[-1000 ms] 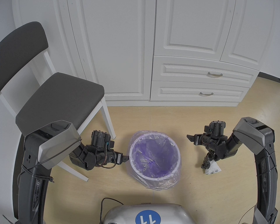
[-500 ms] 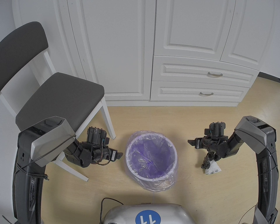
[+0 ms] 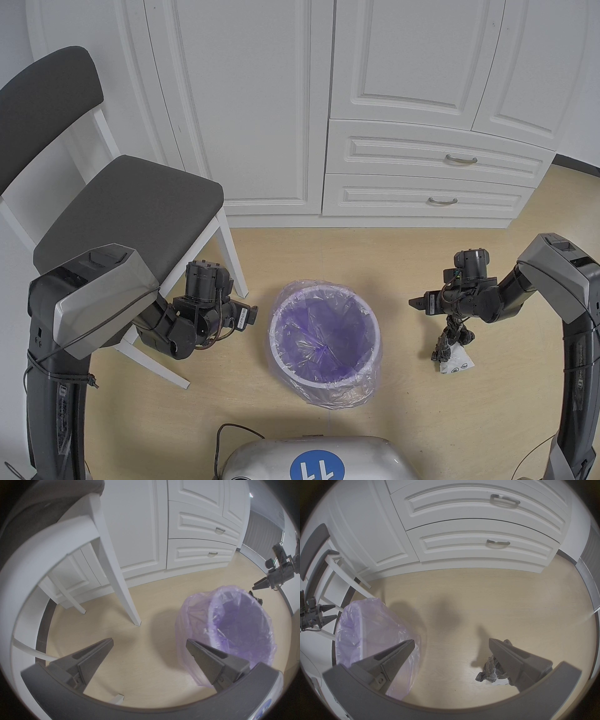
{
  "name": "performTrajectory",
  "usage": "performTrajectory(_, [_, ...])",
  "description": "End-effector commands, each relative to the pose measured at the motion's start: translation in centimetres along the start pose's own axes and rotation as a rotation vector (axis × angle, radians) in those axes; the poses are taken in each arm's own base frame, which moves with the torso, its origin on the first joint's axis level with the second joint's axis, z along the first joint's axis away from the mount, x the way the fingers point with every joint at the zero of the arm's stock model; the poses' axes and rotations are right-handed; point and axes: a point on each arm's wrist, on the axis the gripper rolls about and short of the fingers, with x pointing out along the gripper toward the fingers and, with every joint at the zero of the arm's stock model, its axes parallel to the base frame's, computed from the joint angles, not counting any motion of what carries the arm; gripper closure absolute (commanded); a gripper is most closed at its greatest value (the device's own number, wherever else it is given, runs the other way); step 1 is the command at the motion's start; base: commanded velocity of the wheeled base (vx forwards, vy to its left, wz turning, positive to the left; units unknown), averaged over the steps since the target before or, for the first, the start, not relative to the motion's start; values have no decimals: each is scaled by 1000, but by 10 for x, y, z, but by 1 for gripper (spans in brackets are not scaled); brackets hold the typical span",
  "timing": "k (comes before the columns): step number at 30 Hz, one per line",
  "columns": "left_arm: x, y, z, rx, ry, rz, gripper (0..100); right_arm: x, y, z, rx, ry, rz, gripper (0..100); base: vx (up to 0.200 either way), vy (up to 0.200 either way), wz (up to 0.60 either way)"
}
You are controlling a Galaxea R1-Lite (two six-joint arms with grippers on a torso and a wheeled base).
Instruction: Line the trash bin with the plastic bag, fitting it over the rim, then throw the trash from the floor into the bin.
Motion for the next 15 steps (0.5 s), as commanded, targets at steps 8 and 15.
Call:
performTrajectory(8, [-37, -22, 27, 9, -136, -48, 0, 12, -40, -4, -9, -4, -68, 0, 0, 0, 0])
performTrajectory(15, [-52, -31, 26, 65, -254, -55, 0, 47, -75, -25, 38, 13, -120, 0, 0, 0, 0])
